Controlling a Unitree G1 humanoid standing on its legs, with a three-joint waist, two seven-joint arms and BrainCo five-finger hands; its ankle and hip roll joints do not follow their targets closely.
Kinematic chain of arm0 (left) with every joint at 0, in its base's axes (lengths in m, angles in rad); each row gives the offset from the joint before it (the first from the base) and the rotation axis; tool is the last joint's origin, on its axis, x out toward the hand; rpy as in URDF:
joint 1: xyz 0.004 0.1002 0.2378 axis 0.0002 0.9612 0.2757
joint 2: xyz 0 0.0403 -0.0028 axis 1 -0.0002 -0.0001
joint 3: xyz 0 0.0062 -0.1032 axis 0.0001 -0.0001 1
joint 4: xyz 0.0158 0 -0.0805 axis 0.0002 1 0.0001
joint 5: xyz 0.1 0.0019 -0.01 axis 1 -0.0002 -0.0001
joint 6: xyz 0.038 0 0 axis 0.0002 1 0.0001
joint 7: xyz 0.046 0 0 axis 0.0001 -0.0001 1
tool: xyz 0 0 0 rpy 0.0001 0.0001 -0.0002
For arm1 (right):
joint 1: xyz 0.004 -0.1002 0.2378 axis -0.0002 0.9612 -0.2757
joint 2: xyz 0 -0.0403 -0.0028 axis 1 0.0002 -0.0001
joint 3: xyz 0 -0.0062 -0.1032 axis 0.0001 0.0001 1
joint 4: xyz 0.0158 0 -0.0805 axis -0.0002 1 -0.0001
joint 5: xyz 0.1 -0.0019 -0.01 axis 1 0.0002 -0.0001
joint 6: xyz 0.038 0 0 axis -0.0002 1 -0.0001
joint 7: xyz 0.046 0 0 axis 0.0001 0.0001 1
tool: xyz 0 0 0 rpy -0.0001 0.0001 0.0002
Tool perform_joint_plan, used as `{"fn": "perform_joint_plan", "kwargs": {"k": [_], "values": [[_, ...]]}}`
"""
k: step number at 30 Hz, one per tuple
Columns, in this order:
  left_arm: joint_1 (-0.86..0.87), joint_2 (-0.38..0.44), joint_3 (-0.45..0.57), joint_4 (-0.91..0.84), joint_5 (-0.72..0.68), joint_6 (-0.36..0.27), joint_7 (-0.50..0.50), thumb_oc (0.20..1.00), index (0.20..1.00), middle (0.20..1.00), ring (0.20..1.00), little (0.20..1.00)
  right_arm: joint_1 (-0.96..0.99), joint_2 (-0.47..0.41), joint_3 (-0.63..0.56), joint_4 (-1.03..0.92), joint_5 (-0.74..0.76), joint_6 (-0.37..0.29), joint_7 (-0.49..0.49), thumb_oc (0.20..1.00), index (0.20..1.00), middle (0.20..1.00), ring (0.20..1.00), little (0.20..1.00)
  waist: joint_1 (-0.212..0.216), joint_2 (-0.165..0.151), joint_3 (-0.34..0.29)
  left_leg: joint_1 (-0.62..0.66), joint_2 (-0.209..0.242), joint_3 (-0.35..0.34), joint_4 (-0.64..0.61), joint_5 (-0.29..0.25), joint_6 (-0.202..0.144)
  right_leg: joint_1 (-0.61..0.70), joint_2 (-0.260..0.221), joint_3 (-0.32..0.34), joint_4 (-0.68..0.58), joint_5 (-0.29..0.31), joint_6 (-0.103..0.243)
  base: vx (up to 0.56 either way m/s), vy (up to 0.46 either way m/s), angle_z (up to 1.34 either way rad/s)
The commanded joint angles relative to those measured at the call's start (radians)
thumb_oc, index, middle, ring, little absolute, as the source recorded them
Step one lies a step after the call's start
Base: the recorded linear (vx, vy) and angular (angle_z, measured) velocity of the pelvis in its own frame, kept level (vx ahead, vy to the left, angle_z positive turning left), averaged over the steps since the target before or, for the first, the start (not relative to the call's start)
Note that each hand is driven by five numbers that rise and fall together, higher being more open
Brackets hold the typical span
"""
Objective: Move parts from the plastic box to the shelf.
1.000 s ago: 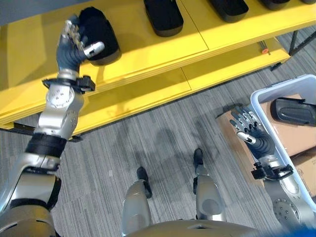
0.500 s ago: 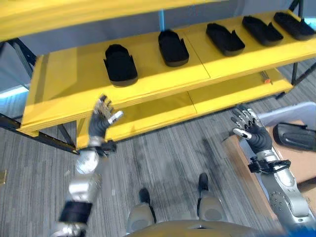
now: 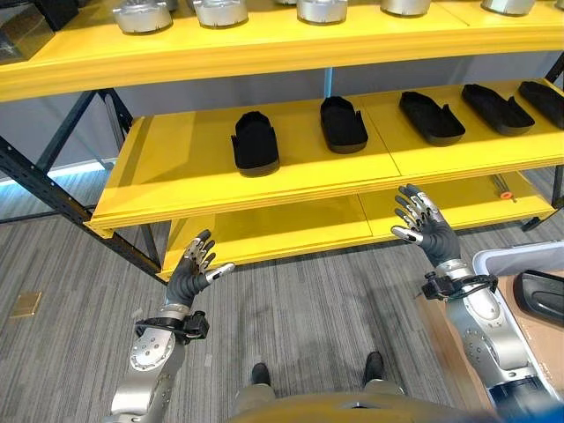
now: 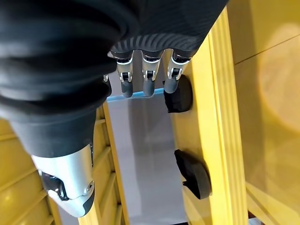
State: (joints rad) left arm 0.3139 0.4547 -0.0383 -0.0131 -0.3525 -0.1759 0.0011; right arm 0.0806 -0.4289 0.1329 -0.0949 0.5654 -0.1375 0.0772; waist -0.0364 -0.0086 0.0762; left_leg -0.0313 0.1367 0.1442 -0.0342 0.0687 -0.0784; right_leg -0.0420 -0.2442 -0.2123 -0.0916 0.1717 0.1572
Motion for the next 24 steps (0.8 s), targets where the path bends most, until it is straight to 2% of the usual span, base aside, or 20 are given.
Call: {"fn": "perform_joint_plan", "kwargs": {"k": [1, 4, 6, 10, 11, 12, 14, 15, 18, 24], "values": [[-0.041, 0.109, 0.053, -0.104, 0.225, -0.046, 0.021, 1.0, 1.0, 1.0, 1.0, 1.0, -0.039, 0.024, 0.014, -0.04, 0.02, -0.034, 0.022, 1.0, 1.0, 1.0, 1.0, 1.0, -0.008, -0.045, 0.023, -0.085, 0.066, -0.028, 0.111, -0.05, -0.021, 0.073, -0.019, -0.005, 0.034, -0.139, 0.025, 0.05, -0.001, -0.02], [-0.044, 0.135, 0.048, -0.109, 0.371, -0.048, 0.048, 1.0, 1.0, 1.0, 1.0, 1.0, -0.03, 0.021, 0.02, -0.037, 0.031, -0.031, 0.026, 1.0, 1.0, 1.0, 1.0, 1.0, -0.011, -0.043, 0.017, -0.069, 0.068, -0.025, 0.107, -0.054, -0.022, 0.08, -0.018, 0.0, 0.035, -0.146, 0.025, 0.04, -0.002, -0.04], [-0.057, 0.139, 0.039, -0.1, 0.414, -0.047, 0.052, 1.0, 1.0, 1.0, 1.0, 1.0, -0.025, 0.022, 0.02, -0.043, 0.037, -0.029, 0.025, 1.0, 1.0, 1.0, 1.0, 1.0, -0.016, -0.042, 0.014, -0.06, 0.07, -0.021, 0.104, -0.055, -0.022, 0.082, -0.017, 0.004, 0.036, -0.149, 0.025, 0.04, -0.003, -0.04], [-0.174, 0.19, 0.001, -0.045, 0.671, -0.036, 0.134, 1.0, 1.0, 1.0, 1.0, 1.0, -0.019, 0.008, 0.012, -0.065, 0.044, -0.025, 0.016, 1.0, 1.0, 1.0, 1.0, 1.0, -0.041, -0.036, 0.014, -0.047, 0.079, -0.001, 0.095, -0.054, -0.029, 0.068, -0.011, 0.029, 0.042, -0.155, 0.024, 0.04, -0.002, -0.08], [-0.18, 0.189, -0.003, -0.04, 0.674, -0.037, 0.137, 1.0, 1.0, 1.0, 1.0, 1.0, -0.02, 0.008, 0.01, -0.066, 0.044, -0.025, 0.015, 1.0, 1.0, 1.0, 1.0, 1.0, -0.039, -0.036, 0.015, -0.047, 0.079, 0.0, 0.095, -0.054, -0.029, 0.067, -0.011, 0.03, 0.042, -0.155, 0.024, -0.04, 0.011, -0.38], [-0.397, 0.199, -0.106, 0.11, 0.798, -0.012, 0.21, 1.0, 1.0, 1.0, 1.0, 1.0, -0.01, -0.017, -0.011, -0.101, 0.069, -0.02, 0.012, 1.0, 1.0, 1.0, 1.0, 1.0, -0.072, -0.03, 0.041, -0.072, 0.087, 0.011, 0.101, -0.047, -0.035, 0.018, -0.005, 0.056, 0.059, -0.156, 0.021, -0.09, 0.017, -0.36], [-0.453, 0.19, -0.125, 0.164, 0.801, 0.004, 0.227, 1.0, 1.0, 1.0, 1.0, 1.0, -0.007, -0.021, -0.022, -0.104, 0.074, -0.021, 0.006, 1.0, 1.0, 1.0, 1.0, 1.0, -0.081, -0.03, 0.056, -0.083, 0.088, 0.013, 0.106, -0.045, -0.036, -0.001, -0.004, 0.065, 0.064, -0.154, 0.021, -0.08, 0.017, -0.13], [-0.519, 0.193, -0.14, 0.24, 0.846, 0.044, 0.254, 1.0, 1.0, 1.0, 1.0, 1.0, 0.001, -0.022, -0.036, -0.117, 0.085, -0.022, -0.006, 1.0, 1.0, 1.0, 1.0, 1.0, -0.094, -0.03, 0.073, -0.096, 0.09, 0.022, 0.111, -0.044, -0.04, -0.022, -0.004, 0.073, 0.07, -0.15, 0.02, -0.05, 0.015, -0.28], [-0.562, 0.195, -0.143, 0.281, 0.857, 0.058, 0.278, 1.0, 1.0, 1.0, 1.0, 1.0, 0.003, -0.024, -0.046, -0.125, 0.092, -0.023, -0.011, 1.0, 1.0, 1.0, 1.0, 1.0, -0.099, -0.03, 0.089, -0.11, 0.091, 0.024, 0.12, -0.044, -0.041, -0.039, -0.004, 0.08, 0.075, -0.149, 0.018, -0.04, 0.011, -0.23], [-0.596, 0.238, -0.07, 0.324, 0.875, 0.105, 0.318, 1.0, 1.0, 1.0, 1.0, 1.0, 0.027, -0.029, -0.068, -0.149, 0.115, -0.012, -0.011, 1.0, 1.0, 1.0, 1.0, 1.0, -0.112, -0.038, 0.138, -0.144, 0.097, 0.031, 0.146, -0.047, -0.046, -0.081, 0.002, 0.103, 0.081, -0.14, 0.014, -0.05, 0.011, -0.13]]}}
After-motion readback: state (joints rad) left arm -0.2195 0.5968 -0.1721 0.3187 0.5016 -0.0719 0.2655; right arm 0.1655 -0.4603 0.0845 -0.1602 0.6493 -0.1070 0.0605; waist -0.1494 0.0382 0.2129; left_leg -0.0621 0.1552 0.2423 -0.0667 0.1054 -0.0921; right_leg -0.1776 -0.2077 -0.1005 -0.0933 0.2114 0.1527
